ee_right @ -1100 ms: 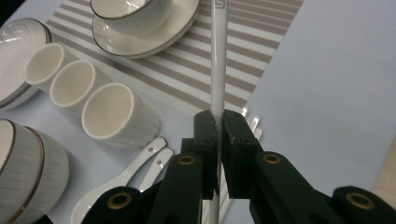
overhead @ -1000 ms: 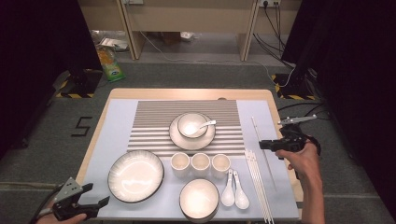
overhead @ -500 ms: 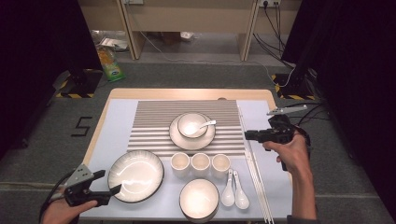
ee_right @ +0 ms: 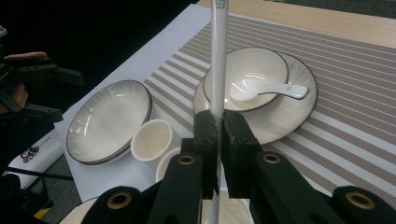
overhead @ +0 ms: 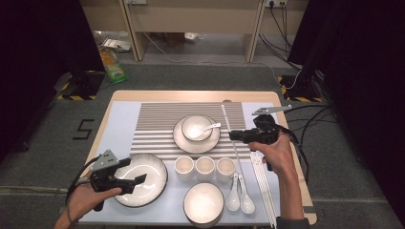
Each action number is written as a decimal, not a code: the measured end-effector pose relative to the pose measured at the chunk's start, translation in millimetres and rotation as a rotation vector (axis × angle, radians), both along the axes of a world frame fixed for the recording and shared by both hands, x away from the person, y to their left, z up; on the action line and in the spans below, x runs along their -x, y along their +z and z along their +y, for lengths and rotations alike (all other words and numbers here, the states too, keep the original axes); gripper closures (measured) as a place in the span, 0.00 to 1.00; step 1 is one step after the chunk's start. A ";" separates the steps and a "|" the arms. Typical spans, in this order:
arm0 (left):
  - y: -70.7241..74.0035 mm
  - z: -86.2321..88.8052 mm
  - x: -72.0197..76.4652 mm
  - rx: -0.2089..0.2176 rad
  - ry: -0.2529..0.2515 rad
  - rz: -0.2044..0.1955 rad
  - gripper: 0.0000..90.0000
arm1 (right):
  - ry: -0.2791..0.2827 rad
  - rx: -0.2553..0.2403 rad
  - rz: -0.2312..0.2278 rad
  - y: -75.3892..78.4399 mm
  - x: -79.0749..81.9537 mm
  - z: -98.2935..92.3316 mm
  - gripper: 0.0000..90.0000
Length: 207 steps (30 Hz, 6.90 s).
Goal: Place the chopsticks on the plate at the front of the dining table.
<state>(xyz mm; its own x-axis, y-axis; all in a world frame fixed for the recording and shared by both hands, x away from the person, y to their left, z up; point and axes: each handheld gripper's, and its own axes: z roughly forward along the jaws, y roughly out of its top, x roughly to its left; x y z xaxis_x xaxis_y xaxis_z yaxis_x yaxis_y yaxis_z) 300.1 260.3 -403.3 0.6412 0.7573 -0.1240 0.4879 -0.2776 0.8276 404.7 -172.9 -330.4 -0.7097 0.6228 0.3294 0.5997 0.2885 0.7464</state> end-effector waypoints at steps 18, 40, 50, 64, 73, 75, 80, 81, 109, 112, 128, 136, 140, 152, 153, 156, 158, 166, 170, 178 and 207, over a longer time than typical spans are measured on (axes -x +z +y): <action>17.0 -58.1 -28.6 0.099 -0.078 0.050 0.19 | 0.096 -0.070 0.001 -2.0 -6.9 82.2 0.94; 23.3 -101.4 -55.4 0.171 -0.099 0.115 0.53 | 0.174 -0.133 0.020 -7.9 -4.9 130.2 0.94; 27.2 -104.7 -58.7 0.186 -0.119 0.123 0.84 | 0.172 -0.145 0.021 -7.5 -4.4 130.3 0.94; 32.7 -91.5 -60.7 0.143 -0.111 0.167 0.94 | 0.180 -0.171 0.013 -5.6 1.5 128.8 0.93; 28.8 -66.9 -80.1 0.164 -0.025 0.198 0.94 | 0.135 -0.067 -0.028 1.2 2.7 117.3 0.83; 27.8 -61.2 -86.0 0.164 -0.007 0.207 0.94 | 0.128 0.001 -0.048 2.4 4.4 112.3 0.81; 24.3 -55.6 -98.2 0.177 0.032 0.228 0.94 | 0.089 0.107 -0.070 3.1 8.1 100.0 0.80; 22.4 -55.3 -104.4 0.174 0.045 0.234 0.94 | 0.080 0.114 -0.073 1.4 8.4 91.5 0.80; -7.6 -73.8 -152.8 0.164 0.132 0.337 0.94 | -0.118 0.362 -0.068 -25.4 32.4 -15.7 0.80; -10.6 -75.0 -155.3 0.155 0.143 0.337 0.94 | -0.135 0.371 -0.049 -33.2 33.8 -25.7 0.80; -31.3 -83.6 -170.8 0.139 0.181 0.375 0.94 | -0.138 0.326 -0.003 -64.5 40.0 -49.6 0.78; -40.3 -87.8 -176.4 0.128 0.201 0.388 0.94 | -0.141 0.306 0.012 -73.2 41.6 -56.4 0.77; -42.3 -89.1 -178.9 0.120 0.210 0.391 0.94 | -0.141 0.298 0.017 -77.0 42.0 -58.7 0.76; -53.8 -94.0 -185.0 0.104 0.241 0.418 0.94 | -0.136 0.284 0.030 -86.5 41.5 -60.3 0.76; -55.0 -94.7 -185.0 0.099 0.246 0.415 0.94 | -0.139 0.279 0.031 -86.3 41.9 -60.4 0.76; -56.7 -95.8 -184.9 0.098 0.242 0.419 0.94 | -0.145 0.278 0.026 -86.4 42.1 -61.3 0.76; -58.2 -97.4 -185.0 0.092 0.244 0.418 0.94 | -0.145 0.276 0.024 -87.1 42.2 -62.0 0.76; -60.4 -99.9 -186.8 0.079 0.250 0.421 0.94 | -0.142 0.273 0.030 -90.4 43.3 -64.4 0.76; -61.1 -101.4 -187.0 0.074 0.254 0.421 0.94 | -0.142 0.268 0.033 -92.1 43.9 -65.5 0.76; -61.5 -106.9 -188.3 0.027 0.253 0.413 0.94 | -0.144 0.259 0.036 -96.6 45.6 -69.7 0.76; -55.8 -103.7 -184.6 0.032 0.239 0.373 0.87 | -0.148 0.244 0.051 -106.3 48.7 -75.6 0.75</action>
